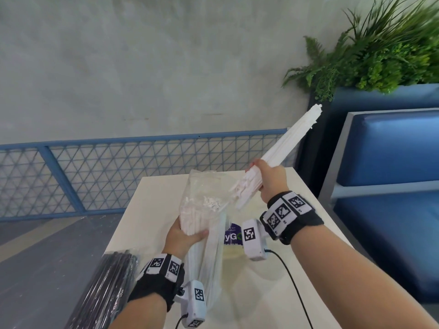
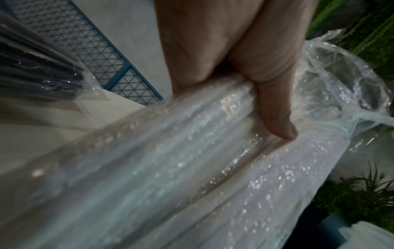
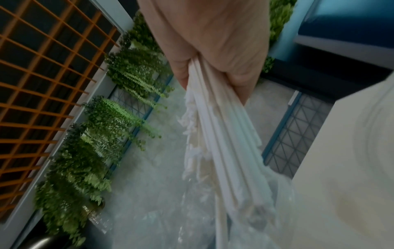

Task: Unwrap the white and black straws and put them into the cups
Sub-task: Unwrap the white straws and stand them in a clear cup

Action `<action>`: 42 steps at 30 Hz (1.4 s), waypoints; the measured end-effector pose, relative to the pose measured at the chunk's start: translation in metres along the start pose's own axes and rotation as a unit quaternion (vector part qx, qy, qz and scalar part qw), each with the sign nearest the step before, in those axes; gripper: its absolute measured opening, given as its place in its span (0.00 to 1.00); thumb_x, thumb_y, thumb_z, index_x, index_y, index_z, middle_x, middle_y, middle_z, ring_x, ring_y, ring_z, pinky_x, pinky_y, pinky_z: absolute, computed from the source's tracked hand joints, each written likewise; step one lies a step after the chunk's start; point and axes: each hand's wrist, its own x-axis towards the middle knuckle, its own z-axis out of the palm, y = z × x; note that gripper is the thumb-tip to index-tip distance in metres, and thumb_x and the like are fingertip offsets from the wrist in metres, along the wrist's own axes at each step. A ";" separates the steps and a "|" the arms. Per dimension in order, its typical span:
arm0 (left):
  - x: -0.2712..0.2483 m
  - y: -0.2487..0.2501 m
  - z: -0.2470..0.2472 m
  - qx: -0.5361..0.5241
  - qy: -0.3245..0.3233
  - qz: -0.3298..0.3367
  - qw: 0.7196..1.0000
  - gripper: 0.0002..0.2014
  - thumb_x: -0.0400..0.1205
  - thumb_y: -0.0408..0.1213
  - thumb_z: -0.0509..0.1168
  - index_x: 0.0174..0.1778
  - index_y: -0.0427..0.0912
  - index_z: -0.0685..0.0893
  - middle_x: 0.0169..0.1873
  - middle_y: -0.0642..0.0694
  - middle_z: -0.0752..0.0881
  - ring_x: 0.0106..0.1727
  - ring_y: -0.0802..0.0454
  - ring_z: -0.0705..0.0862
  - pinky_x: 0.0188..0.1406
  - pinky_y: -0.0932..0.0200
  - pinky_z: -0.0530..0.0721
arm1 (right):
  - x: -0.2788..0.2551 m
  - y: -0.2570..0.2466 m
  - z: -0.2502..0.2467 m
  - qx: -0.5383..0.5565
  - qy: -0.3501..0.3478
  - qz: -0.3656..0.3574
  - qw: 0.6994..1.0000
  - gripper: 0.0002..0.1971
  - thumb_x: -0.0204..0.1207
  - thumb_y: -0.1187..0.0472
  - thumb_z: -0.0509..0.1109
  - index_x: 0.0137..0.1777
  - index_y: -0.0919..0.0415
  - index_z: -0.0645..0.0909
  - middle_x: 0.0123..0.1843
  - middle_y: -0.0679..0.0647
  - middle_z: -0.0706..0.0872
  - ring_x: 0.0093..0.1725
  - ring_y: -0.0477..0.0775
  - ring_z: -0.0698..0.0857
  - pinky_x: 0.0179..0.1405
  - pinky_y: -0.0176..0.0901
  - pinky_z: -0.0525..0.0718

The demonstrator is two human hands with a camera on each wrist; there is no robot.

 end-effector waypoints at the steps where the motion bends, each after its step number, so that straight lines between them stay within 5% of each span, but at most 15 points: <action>1: 0.000 0.001 0.002 -0.004 -0.003 0.000 1.000 0.27 0.65 0.28 0.80 0.56 0.42 0.77 0.49 0.44 0.84 0.53 0.46 0.82 0.57 0.55 0.78 | 0.002 -0.003 -0.004 -0.011 0.005 -0.009 1.000 0.05 0.74 0.63 0.69 0.38 0.65 0.79 0.32 0.56 0.82 0.32 0.56 0.81 0.33 0.40 0.80; 6: 0.003 -0.002 0.013 -0.015 -0.012 -0.001 1.000 0.27 0.64 0.28 0.81 0.57 0.43 0.78 0.50 0.43 0.85 0.54 0.45 0.83 0.58 0.54 0.80 | 0.006 -0.026 -0.028 -0.030 0.036 -0.049 0.998 0.04 0.71 0.66 0.68 0.43 0.67 0.79 0.30 0.55 0.81 0.29 0.55 0.81 0.23 0.35 0.79; 9: 0.005 -0.004 0.017 -0.012 -0.004 0.000 1.000 0.28 0.64 0.29 0.81 0.58 0.43 0.78 0.52 0.42 0.85 0.56 0.44 0.83 0.58 0.54 0.79 | 0.011 -0.038 -0.039 -0.054 0.058 -0.086 0.993 0.12 0.70 0.64 0.69 0.51 0.69 0.78 0.31 0.55 0.82 0.29 0.54 0.81 0.33 0.43 0.81; 11: 0.005 -0.002 0.020 -0.019 -0.005 0.001 1.000 0.28 0.64 0.29 0.81 0.58 0.42 0.78 0.52 0.42 0.85 0.56 0.44 0.83 0.56 0.55 0.78 | 0.011 -0.040 -0.042 -0.089 0.065 -0.113 0.988 0.07 0.72 0.65 0.68 0.49 0.63 0.76 0.31 0.52 0.81 0.31 0.53 0.81 0.41 0.48 0.81; 15: 0.004 0.001 0.028 -0.027 -0.015 0.001 1.000 0.30 0.64 0.29 0.81 0.62 0.38 0.79 0.54 0.42 0.86 0.57 0.43 0.83 0.58 0.52 0.79 | 0.007 -0.023 -0.043 -0.177 0.049 -0.140 0.973 0.08 0.70 0.68 0.67 0.49 0.63 0.74 0.35 0.51 0.78 0.37 0.55 0.78 0.40 0.47 0.77; 21: 0.000 0.004 0.038 -0.048 -0.030 0.005 0.998 0.29 0.64 0.28 0.81 0.59 0.40 0.79 0.54 0.41 0.86 0.57 0.43 0.84 0.61 0.49 0.80 | -0.002 0.033 -0.050 -0.223 0.021 -0.113 0.968 0.16 0.73 0.62 0.71 0.60 0.63 0.78 0.51 0.56 0.83 0.50 0.55 0.81 0.47 0.44 0.75; 28: -0.003 0.003 0.041 -0.077 -0.037 0.017 0.996 0.27 0.64 0.25 0.80 0.58 0.39 0.80 0.53 0.39 0.87 0.57 0.42 0.85 0.63 0.46 0.81 | -0.009 0.061 -0.055 -0.235 0.020 -0.073 0.969 0.13 0.70 0.61 0.74 0.53 0.60 0.79 0.48 0.54 0.85 0.51 0.59 0.83 0.53 0.53 0.82; 34: 0.000 -0.002 0.040 -0.082 -0.039 0.012 0.996 0.31 0.59 0.29 0.83 0.57 0.40 0.81 0.53 0.40 0.88 0.58 0.42 0.86 0.62 0.46 0.82 | -0.016 0.061 -0.057 -0.228 0.018 -0.116 0.967 0.14 0.70 0.65 0.75 0.54 0.57 0.79 0.43 0.44 0.82 0.45 0.48 0.80 0.38 0.29 0.76; 37: 0.001 -0.003 0.038 -0.086 -0.041 0.006 0.995 0.36 0.51 0.40 0.83 0.56 0.43 0.81 0.53 0.42 0.88 0.57 0.45 0.86 0.64 0.45 0.82 | -0.024 0.055 -0.052 -0.256 0.052 -0.214 0.941 0.19 0.68 0.61 0.77 0.57 0.56 0.77 0.51 0.43 0.79 0.51 0.42 0.78 0.51 0.25 0.73; 39: 0.002 -0.004 0.036 -0.087 -0.041 0.005 0.995 0.33 0.54 0.36 0.85 0.54 0.45 0.81 0.53 0.43 0.88 0.57 0.45 0.86 0.64 0.45 0.81 | -0.036 0.050 -0.044 -0.263 0.077 -0.322 0.906 0.19 0.69 0.60 0.76 0.59 0.57 0.76 0.55 0.44 0.76 0.56 0.41 0.76 0.59 0.28 0.71; 42: 0.004 -0.007 0.030 -0.091 -0.042 0.006 0.995 0.31 0.56 0.35 0.84 0.55 0.43 0.82 0.52 0.43 0.89 0.56 0.46 0.87 0.63 0.44 0.82 | -0.059 0.049 -0.028 -0.235 0.011 -0.373 0.897 0.18 0.73 0.62 0.73 0.61 0.57 0.74 0.58 0.47 0.76 0.58 0.33 0.74 0.61 0.23 0.71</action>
